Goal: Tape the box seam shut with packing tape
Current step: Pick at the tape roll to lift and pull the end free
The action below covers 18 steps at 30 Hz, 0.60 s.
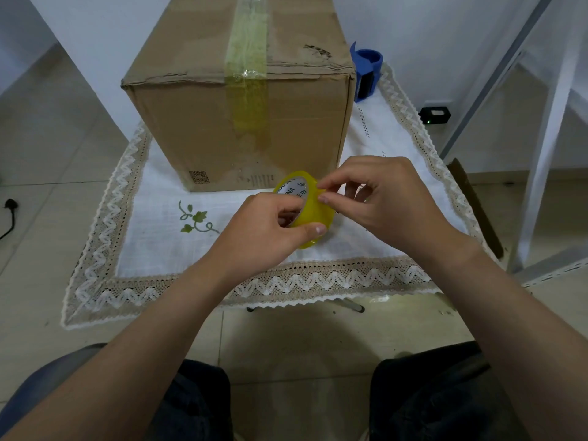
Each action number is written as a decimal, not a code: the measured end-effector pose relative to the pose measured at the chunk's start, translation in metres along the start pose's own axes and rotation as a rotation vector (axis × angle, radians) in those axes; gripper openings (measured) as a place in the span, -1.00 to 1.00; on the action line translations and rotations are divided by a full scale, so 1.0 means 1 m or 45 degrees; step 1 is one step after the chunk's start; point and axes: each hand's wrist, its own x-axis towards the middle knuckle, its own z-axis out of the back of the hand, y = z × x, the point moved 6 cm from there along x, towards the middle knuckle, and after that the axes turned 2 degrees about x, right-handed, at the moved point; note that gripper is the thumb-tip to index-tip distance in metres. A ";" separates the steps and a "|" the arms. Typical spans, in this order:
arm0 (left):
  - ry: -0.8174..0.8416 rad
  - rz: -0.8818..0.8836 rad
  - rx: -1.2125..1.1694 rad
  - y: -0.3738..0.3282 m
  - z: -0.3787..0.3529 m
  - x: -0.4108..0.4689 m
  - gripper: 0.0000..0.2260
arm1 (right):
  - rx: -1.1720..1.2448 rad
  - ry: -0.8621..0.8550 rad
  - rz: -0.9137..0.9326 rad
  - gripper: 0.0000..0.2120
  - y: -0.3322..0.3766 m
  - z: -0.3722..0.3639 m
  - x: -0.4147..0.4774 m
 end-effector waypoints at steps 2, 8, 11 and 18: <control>0.011 -0.003 0.010 -0.001 -0.001 0.000 -0.80 | -0.019 -0.001 0.017 -0.89 0.000 -0.001 0.001; 0.056 -0.023 0.065 -0.001 -0.003 0.000 -0.74 | -0.053 0.065 0.076 -0.94 0.002 0.002 0.002; 0.075 -0.032 0.102 -0.003 -0.004 -0.001 -0.71 | -0.069 0.107 0.108 -0.93 0.004 0.005 0.002; 0.078 -0.063 0.210 -0.006 -0.005 -0.001 -0.70 | -0.205 0.100 0.170 -0.91 0.009 0.002 0.002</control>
